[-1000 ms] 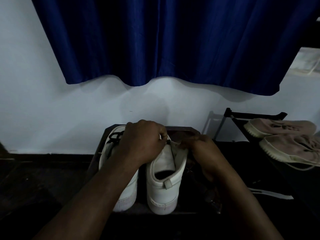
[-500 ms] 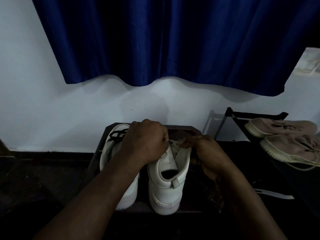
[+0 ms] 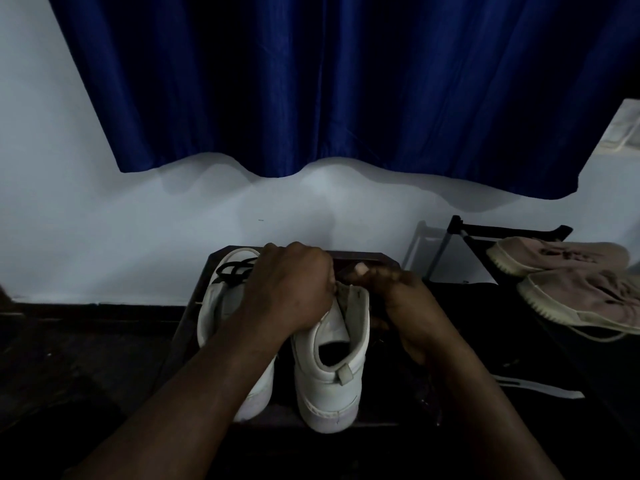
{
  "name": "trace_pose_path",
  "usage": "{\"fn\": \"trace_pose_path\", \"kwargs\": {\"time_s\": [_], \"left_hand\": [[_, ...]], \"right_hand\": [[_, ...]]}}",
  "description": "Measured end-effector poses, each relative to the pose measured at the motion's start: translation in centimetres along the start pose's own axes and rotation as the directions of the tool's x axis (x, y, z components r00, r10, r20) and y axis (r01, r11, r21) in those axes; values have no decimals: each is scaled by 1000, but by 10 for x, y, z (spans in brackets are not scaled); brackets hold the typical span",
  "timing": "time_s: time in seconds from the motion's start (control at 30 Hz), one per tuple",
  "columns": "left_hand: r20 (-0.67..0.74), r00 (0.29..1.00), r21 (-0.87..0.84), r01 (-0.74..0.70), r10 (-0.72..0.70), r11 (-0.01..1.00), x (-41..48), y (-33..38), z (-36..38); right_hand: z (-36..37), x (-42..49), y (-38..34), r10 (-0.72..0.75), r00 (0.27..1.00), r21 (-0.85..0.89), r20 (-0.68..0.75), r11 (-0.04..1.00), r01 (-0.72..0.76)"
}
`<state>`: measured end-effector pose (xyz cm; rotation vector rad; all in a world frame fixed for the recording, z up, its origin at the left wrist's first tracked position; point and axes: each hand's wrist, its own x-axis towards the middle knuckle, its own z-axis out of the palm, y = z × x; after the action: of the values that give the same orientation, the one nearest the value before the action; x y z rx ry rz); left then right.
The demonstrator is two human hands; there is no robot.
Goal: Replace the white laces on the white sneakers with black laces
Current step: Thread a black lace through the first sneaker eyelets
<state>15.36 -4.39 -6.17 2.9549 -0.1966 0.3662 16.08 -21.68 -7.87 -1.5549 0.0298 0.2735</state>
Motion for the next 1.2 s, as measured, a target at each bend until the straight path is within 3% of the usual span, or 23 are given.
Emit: {"fn": "trace_pose_path", "kwargs": {"time_s": [0.23,0.4,0.5,0.63,0.73,0.83,0.93,1.0,1.07,1.13,1.17,1.2], "left_hand": [[-8,1000,38,8,-7,999,-3,-1,-4],[-12,1000,78,6,-5,997,-2,-1,-4],[-1,1000,69,12,-12,998,-1,-2,-2],[-10,1000,-1,4,-4,1000,-3,-3,-4],[-25,1000,-19,9,-9,1000,-4,-6,-5],[-41,999,-18,3,-4,1000,-4,-7,-4],[-67,998,-15,-18,17,1000,-5,-6,-4],[-73,997,-24,-21,19,999,-5,-6,-4],[-69,998,-26,-17,15,1000,-5,-6,-4],[-67,998,-16,-11,10,1000,-5,-5,-4],[-66,998,-9,-9,8,1000,-5,-5,-5],[-64,998,-2,-5,5,1000,-5,-5,-5]], "right_hand": [[1,9,11,-26,1000,-117,18,993,28],[3,14,14,-240,971,-391,4,893,222],[6,15,13,-266,964,-416,22,874,251],[1,18,13,-260,964,-309,-54,923,231],[-10,20,8,-206,967,-76,-153,978,196],[-22,20,1,-172,953,248,-250,940,235],[-18,16,-1,-143,973,396,-184,895,206],[-4,14,0,-160,975,274,-152,942,197],[-1,16,8,-363,920,-143,-144,928,344],[-5,22,16,-596,803,-575,11,653,493],[-7,24,16,-640,762,-671,100,522,527],[-8,23,14,-644,748,-704,160,457,544]]}}
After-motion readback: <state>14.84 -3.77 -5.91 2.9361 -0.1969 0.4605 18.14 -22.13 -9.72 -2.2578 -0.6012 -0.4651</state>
